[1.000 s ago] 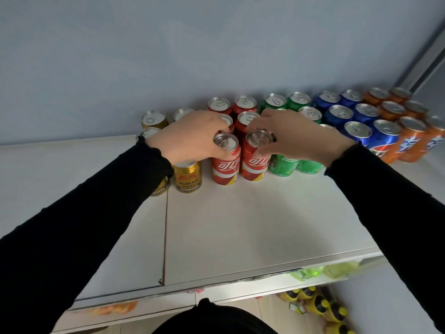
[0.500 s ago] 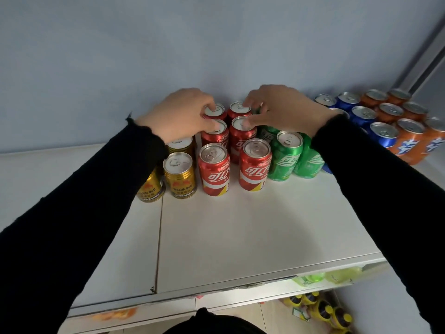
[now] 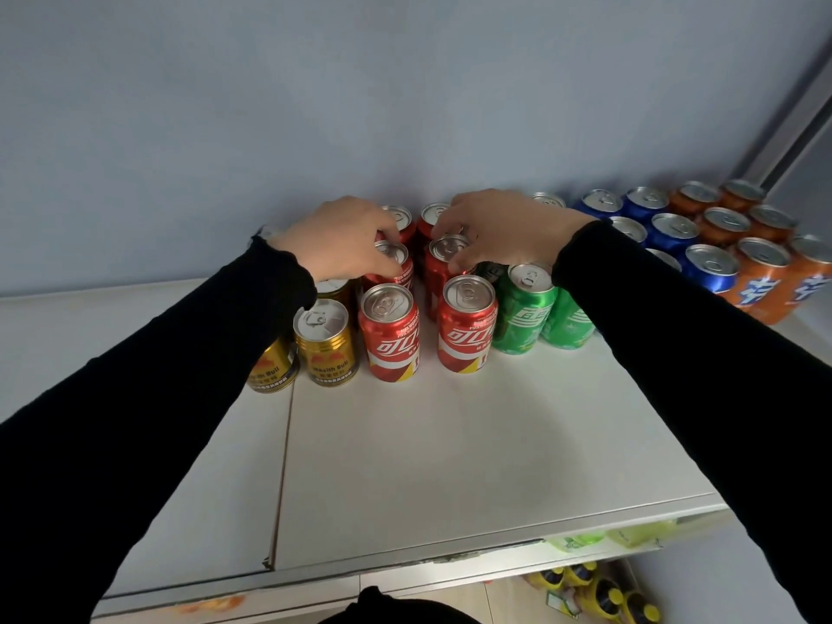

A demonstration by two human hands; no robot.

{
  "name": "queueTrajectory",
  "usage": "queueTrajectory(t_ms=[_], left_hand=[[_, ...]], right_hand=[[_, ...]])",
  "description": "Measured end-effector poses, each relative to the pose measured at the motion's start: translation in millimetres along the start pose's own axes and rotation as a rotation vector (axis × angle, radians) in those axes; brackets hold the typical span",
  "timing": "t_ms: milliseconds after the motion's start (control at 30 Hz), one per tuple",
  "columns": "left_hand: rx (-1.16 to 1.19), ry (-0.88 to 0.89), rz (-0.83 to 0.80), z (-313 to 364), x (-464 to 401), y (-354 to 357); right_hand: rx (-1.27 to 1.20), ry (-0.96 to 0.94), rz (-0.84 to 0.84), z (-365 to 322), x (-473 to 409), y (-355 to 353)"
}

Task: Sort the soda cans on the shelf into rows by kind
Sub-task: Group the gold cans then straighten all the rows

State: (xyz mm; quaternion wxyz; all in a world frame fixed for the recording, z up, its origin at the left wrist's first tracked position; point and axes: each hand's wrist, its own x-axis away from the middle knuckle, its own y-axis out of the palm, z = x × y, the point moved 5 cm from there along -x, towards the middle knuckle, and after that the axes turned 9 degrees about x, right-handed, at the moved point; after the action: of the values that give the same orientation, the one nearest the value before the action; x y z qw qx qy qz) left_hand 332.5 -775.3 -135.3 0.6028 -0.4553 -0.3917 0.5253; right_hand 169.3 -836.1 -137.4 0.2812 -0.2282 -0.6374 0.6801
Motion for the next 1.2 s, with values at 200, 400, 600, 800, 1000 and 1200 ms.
queueTrajectory(t_ms=[200, 400, 600, 800, 1000, 1200], left_hand=[[0.078, -0.083, 0.012, -9.7, -14.1, -21.1], [-0.011, -0.108, 0.028, -14.0, -54.4, -5.5], [-0.065, -0.082, 0.031, -18.0, -66.8, -0.7], [-0.085, -0.109, -0.043, -13.7, -70.0, -1.1], [-0.041, -0.009, 0.088, 29.4, -52.4, -17.0], [-0.029, 0.331, -0.019, 132.3, -23.8, 23.1]], right_hand=[[-0.221, 0.075, 0.041, 24.4, -9.4, -20.1], [-0.065, 0.148, 0.041, 22.5, -45.5, -10.0], [-0.001, 0.094, 0.053, 19.7, -53.1, -5.9], [-0.057, 0.073, 0.071, 20.5, -49.6, -4.2], [-0.319, 0.129, 0.214, 74.4, 22.0, -34.7], [-0.198, 0.208, 0.060, 100.7, 116.7, -11.6]])
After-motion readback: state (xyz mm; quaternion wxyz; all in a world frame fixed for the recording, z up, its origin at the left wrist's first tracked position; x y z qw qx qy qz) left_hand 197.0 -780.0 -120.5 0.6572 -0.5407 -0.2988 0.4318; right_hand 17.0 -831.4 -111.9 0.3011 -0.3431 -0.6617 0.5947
